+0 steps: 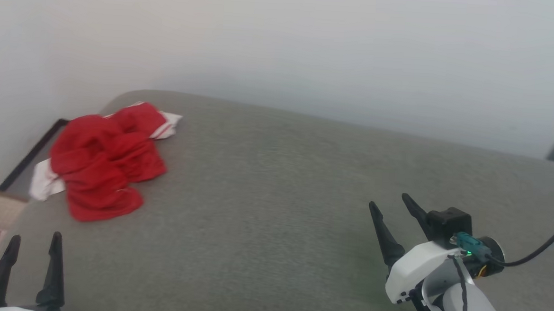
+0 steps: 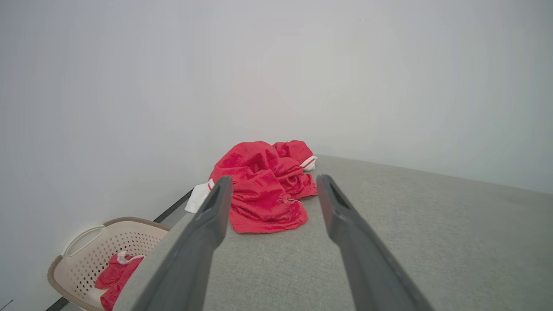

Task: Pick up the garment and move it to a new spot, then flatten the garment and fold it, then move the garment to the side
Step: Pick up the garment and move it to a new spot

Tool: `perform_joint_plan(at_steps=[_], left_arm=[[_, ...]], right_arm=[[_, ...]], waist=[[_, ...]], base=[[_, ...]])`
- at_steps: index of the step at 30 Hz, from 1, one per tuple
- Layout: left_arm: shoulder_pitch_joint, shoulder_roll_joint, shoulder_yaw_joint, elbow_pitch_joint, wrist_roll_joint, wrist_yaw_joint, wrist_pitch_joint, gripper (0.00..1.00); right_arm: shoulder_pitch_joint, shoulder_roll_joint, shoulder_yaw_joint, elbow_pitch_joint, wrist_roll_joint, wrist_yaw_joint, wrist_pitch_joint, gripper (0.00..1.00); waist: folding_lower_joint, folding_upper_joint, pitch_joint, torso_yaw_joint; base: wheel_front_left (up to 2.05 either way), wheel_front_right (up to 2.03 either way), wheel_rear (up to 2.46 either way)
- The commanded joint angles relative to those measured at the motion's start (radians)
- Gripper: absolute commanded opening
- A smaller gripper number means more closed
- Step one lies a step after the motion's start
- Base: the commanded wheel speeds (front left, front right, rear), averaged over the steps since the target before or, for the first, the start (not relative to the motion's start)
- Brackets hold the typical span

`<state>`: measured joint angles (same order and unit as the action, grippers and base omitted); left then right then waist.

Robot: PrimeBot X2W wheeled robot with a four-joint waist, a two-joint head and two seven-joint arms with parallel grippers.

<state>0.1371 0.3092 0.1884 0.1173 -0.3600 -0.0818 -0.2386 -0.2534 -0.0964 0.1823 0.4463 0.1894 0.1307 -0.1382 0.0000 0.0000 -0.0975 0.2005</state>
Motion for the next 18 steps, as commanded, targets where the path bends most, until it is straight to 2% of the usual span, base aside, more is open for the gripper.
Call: perform_joint_plan(at_steps=[1, 8, 12, 18], left_arm=[[0.012, 0.003, 0.004, -0.009, -0.005, 0.006, 0.005, 1.0], [0.033, 0.007, 0.003, -0.043, -0.01, 0.017, 0.021, 1.0], [0.029, 0.005, 0.001, -0.055, -0.019, 0.019, 0.028, 1.0], [-0.043, 0.042, -0.025, -0.039, -0.014, 0.005, 0.07, 1.0]], right_arm=[[-0.011, 0.002, 0.005, 0.007, 0.006, 0.0, -0.008, 1.0], [-0.021, 0.008, 0.02, 0.035, 0.014, 0.0, -0.025, 1.0], [-0.028, 0.008, 0.02, 0.042, 0.013, 0.0, -0.03, 1.0], [-0.042, -0.009, 0.005, 0.033, 0.006, 0.0, -0.021, 1.0]], waist=[[0.0, 0.0, -0.009, 0.044], [0.0, 0.0, -0.012, 0.098], [0.0, 0.0, -0.007, 0.106], [0.0, 0.0, 0.019, 0.106]], base=[[0.0, 0.0, 0.0], [0.0, 0.0, 0.0], [0.0, 0.0, 0.0], [0.0, 0.0, 0.0]])
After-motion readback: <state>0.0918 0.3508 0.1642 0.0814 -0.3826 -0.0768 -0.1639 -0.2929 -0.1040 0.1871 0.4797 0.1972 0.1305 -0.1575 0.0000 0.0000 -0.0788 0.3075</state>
